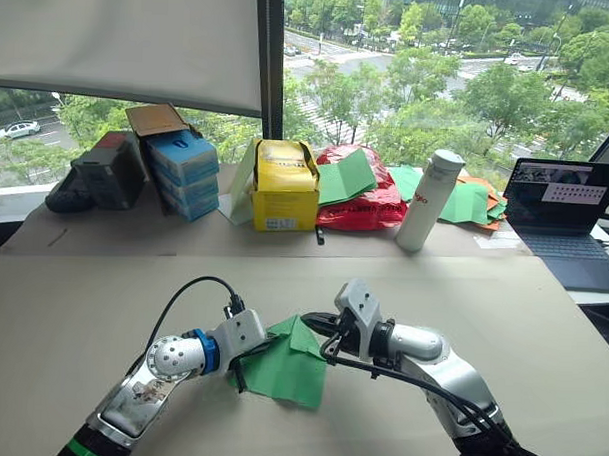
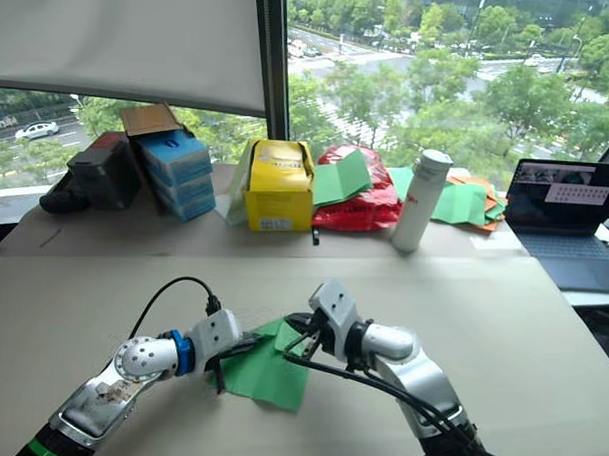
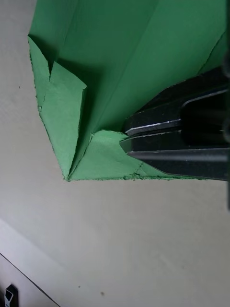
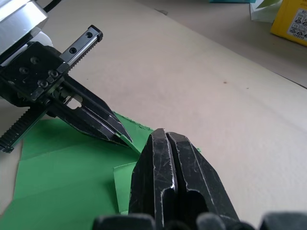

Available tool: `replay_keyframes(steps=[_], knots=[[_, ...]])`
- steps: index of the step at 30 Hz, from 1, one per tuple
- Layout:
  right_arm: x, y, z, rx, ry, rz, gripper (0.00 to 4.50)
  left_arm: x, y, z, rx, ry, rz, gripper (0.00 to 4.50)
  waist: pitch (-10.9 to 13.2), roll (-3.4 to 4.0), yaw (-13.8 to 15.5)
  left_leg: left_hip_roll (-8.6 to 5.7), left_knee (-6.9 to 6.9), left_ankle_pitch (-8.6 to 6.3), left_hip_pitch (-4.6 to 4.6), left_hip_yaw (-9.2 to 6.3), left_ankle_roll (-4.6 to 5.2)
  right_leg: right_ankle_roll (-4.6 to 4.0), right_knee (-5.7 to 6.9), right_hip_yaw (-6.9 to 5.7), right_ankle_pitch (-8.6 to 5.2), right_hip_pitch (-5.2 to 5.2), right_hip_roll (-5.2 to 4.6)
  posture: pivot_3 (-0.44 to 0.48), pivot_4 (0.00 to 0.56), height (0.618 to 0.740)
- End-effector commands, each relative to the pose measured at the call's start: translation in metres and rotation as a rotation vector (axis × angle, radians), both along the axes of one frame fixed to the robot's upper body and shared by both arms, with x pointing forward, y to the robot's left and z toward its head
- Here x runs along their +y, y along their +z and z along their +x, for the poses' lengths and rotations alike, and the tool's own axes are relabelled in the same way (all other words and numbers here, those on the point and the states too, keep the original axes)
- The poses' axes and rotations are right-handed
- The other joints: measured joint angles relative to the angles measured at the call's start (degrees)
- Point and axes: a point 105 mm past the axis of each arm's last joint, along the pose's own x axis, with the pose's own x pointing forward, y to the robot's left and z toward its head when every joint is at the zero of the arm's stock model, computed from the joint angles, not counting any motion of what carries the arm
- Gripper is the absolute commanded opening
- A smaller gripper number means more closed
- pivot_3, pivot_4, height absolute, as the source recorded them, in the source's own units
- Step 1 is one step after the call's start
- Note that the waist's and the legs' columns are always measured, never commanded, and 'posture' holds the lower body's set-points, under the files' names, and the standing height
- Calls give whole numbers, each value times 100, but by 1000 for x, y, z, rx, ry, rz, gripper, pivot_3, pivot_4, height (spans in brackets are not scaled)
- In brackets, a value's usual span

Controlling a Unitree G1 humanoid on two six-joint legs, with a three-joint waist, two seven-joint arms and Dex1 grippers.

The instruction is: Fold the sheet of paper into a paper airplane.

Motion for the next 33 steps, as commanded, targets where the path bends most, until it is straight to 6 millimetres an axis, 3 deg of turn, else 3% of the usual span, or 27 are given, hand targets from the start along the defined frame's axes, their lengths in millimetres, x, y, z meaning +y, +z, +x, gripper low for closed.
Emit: replay_keyframes(steps=[1, 7, 13, 19, 23, 27, 33], knots=[[2, 0, 9, -37, -15, -33, 0, -1, -3, -2, -28, -36, 47, 23, 0, 0, -2, 0, 1, -1, 0, 0, 2, 0, 0, -1, 0, 1, 0, 0, 150, 740], [7, -14, 22, -43, -26, -92, 0, 0, -6, -3, -31, -42, 56, 23, 0, 1, -9, -1, 2, 0, 2, 3, 3, 1, 5, -4, 0, 1, 0, 0, 150, 740], [26, -3, 29, -88, 5, -46, 0, 0, -7, -4, -15, -43, 59, 23, 0, 1, -23, -1, 5, 0, 2, 4, 3, 1, 10, -8, 0, 4, 6, 0, 150, 740], [26, -10, 28, -80, 9, -68, 0, 1, -6, -3, -16, -35, 55, 23, 0, 2, -26, -2, 14, -4, 8, 4, 11, 5, 6, -23, 2, 21, 8, 0, 150, 740], [20, -31, 29, -24, -12, -152, 0, 2, -5, -3, -18, -31, 53, 23, 0, 2, -32, -1, 13, -3, 12, 3, 10, 5, 7, -28, 2, 25, 14, 0, 150, 740], [8, -66, 23, 102, -30, -272, 0, 3, -4, -5, -7, -36, 49, 23, -2, 4, -50, -1, 13, -3, 23, 3, 11, 5, 7, -40, 1, 37, 16, 0, 150, 740], [12, -66, 21, 123, -29, -252, 0, 8, 7, -13, 37, -43, 21, 1828, -3, 6, -63, 0, 11, -5, 38, 1, 14, 5, 7, -44, 1, 50, 13, 0, 150, 740]])
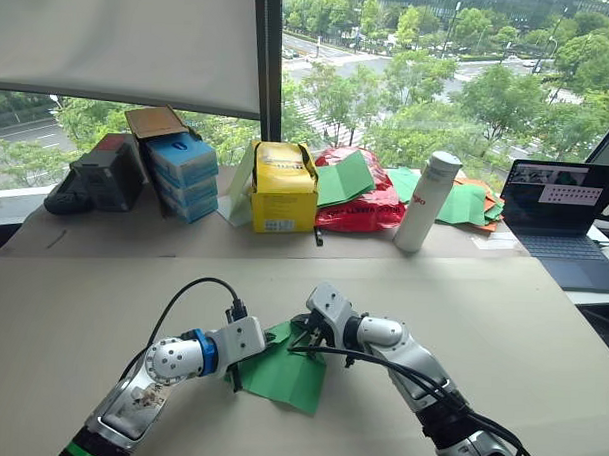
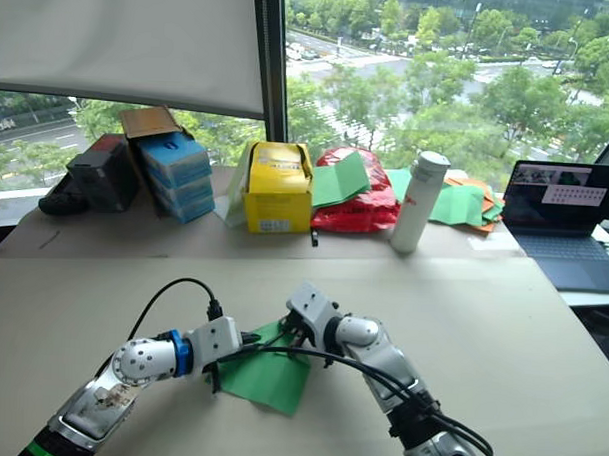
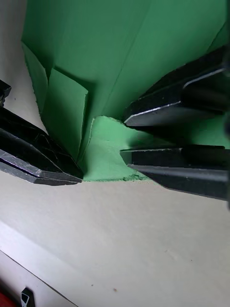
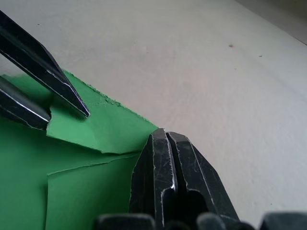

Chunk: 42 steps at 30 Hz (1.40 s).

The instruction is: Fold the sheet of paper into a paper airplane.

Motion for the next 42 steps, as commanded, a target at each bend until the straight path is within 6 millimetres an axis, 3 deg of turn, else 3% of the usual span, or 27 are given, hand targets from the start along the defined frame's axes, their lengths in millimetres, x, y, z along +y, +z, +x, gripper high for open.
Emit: replay_keyframes(steps=[1, 5, 7, 12, 21, 33, 37, 42], knots=[[-7, -25, -6, 97, -24, -58, 0, 3, 11, -10, 72, -13, -51, 2141, 0, 1, -12, 0, 0, 0, 0, 0, 0, 0, 0, 1, 0, 0, 0, 0, 150, 740], [-7, -25, -6, 95, -27, -56, 0, 24, 35, -10, 211, 37, -185, 2141, 0, 0, -19, 1, 1, 1, -1, -4, -2, 0, 1, 3, 0, -1, -1, 0, 150, 740], [-7, -25, -7, 94, -25, -59, 0, 31, 43, -6, 235, 44, -214, 1559, 1, 1, -20, 2, 1, 2, 0, -5, -4, 0, 1, 2, 0, -1, 0, 0, 150, 740], [-8, -26, -7, 92, -31, -66, 0, 23, 56, 9, 265, 68, -334, 20, 0, 1, -13, -3, 5, 3, 6, -3, -5, 1, -1, -23, -1, 9, 5, 0, 150, 740], [-12, -18, -7, 63, -50, -75, 0, 4, 21, 30, 321, 131, -295, 20, 0, 1, -17, -1, 4, 9, 1, 0, -15, 0, 0, 2, -1, 3, 55, 0, 150, 740], [-13, -16, -11, 61, -63, -96, 0, -16, 10, 42, 318, 106, -267, 20, 0, 1, 19, 0, 4, 7, -4, -1, -12, 0, 1, 35, -1, -3, 45, 0, 150, 740], [-12, -15, -9, 59, -71, -95, 0, -19, -2, 40, 336, 110, -229, 20, -1, 1, 20, 0, 4, 6, -3, -1, -11, 0, 1, 36, -1, -1, 44, 0, 150, 740], [-8, -4, -5, 22, -75, -72, 0, -24, -11, 43, 349, 123, -203, 20, -1, -1, 34, 0, 5, 6, 1, -1, -11, 0, 2, 36, -1, 2, 33, 0, 150, 740]])
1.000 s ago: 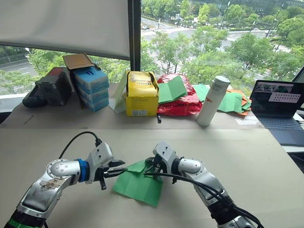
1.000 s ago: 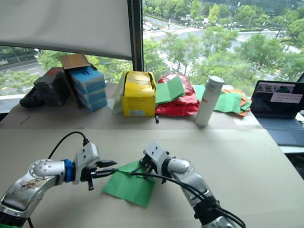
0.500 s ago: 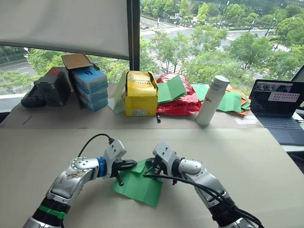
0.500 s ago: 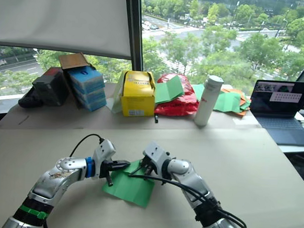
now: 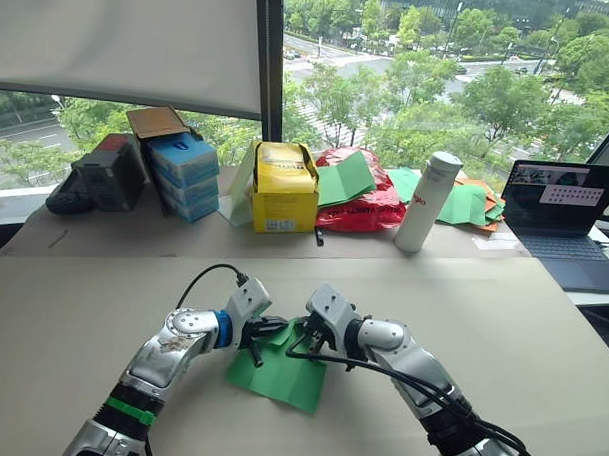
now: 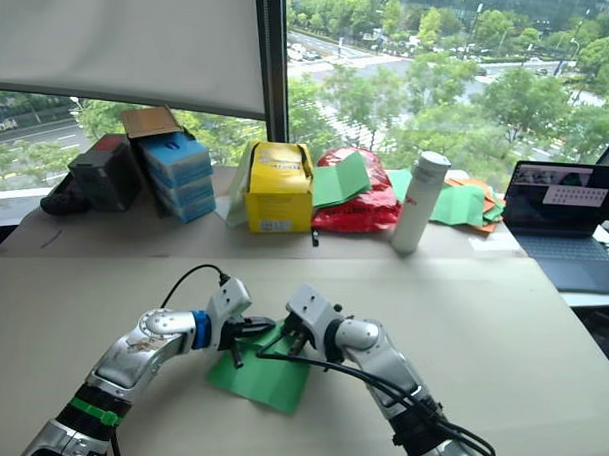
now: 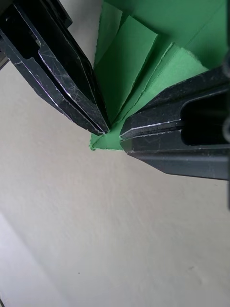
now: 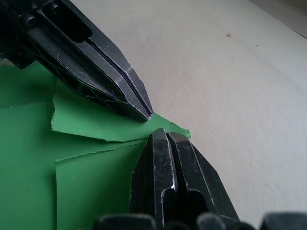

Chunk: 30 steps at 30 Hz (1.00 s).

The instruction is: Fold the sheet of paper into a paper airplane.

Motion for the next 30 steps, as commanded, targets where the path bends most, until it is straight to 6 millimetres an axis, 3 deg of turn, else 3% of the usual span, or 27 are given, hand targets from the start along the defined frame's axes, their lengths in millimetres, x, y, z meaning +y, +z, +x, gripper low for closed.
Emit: replay_keyframes(steps=[1, 12, 19, 25, 30], knots=[[-3, -7, 1, 30, -27, -23, 0, -4, -13, -1, 30, -2, 42, 20, 0, 0, -1, 0, 0, 0, 1, 0, 0, 0, 1, 1, 0, 1, -1, 0, 150, 740], [9, 27, 9, -32, -28, 76, 0, -1, -14, -7, 49, -3, 54, 20, 0, 0, -14, 0, 0, 0, -4, 0, 0, 0, 2, 1, 0, -6, 3, 0, 150, 740], [12, 13, 10, -2, -32, 40, 0, 12, -15, -8, 66, 28, 69, 20, 0, 0, -51, 0, 0, -1, -6, 1, 1, 0, 0, 2, 0, -6, 14, 0, 150, 740], [6, -11, 14, 66, -81, -27, 0, 17, -15, -9, 74, 49, 72, 20, -1, 1, -91, 6, -5, 2, 3, -1, -4, -1, 2, 6, 0, -4, 9, 0, 150, 740], [5, -16, 12, 83, -80, -45, 0, 30, -19, -13, 89, 78, 95, 20, -3, 2, -96, 6, -7, 2, 9, -1, -4, -1, 3, 7, 0, -1, -5, 0, 150, 740]])
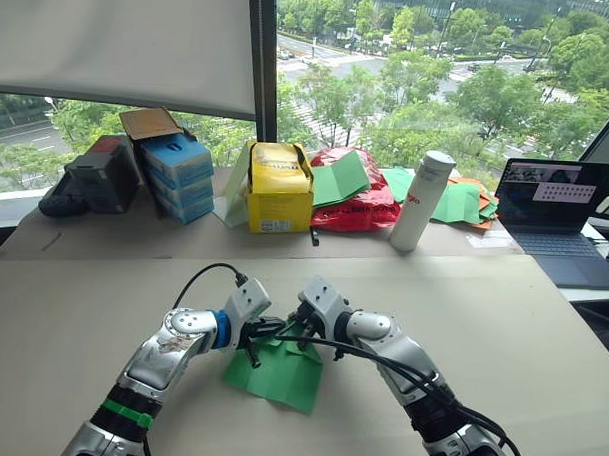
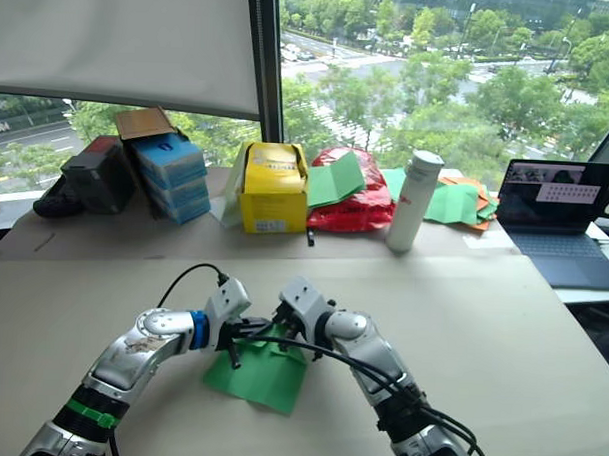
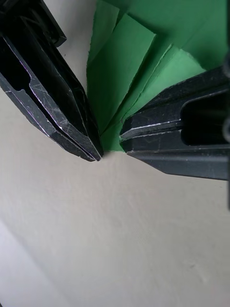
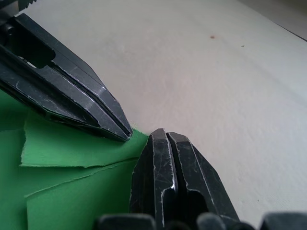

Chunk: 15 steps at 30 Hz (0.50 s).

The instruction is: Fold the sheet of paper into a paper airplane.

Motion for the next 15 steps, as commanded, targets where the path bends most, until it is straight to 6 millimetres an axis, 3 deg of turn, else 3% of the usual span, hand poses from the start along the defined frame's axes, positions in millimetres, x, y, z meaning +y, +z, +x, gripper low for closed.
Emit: replay_keyframes(steps=[1, 9, 15], knots=[[-7, -18, -1, 50, -26, -60, 0, 21, -21, -9, 90, 56, 54, 20, -1, 1, -2, 0, -1, 0, 2, 0, 0, 0, 0, 0, 0, 0, -2, 0, 150, 740], [-2, -15, -3, 44, -6, -57, 0, 55, -40, -37, 161, 110, 111, 20, -8, 9, -25, -3, -23, -1, 19, 0, -2, -5, -2, 0, -3, 1, -28, 0, 150, 740], [-1, -14, -4, 41, 2, -55, 0, 75, -40, -50, 172, 153, 132, 20, -17, 20, -65, -5, -70, 4, 51, 8, -15, -17, -6, 9, -9, 4, -35, 0, 150, 740]])
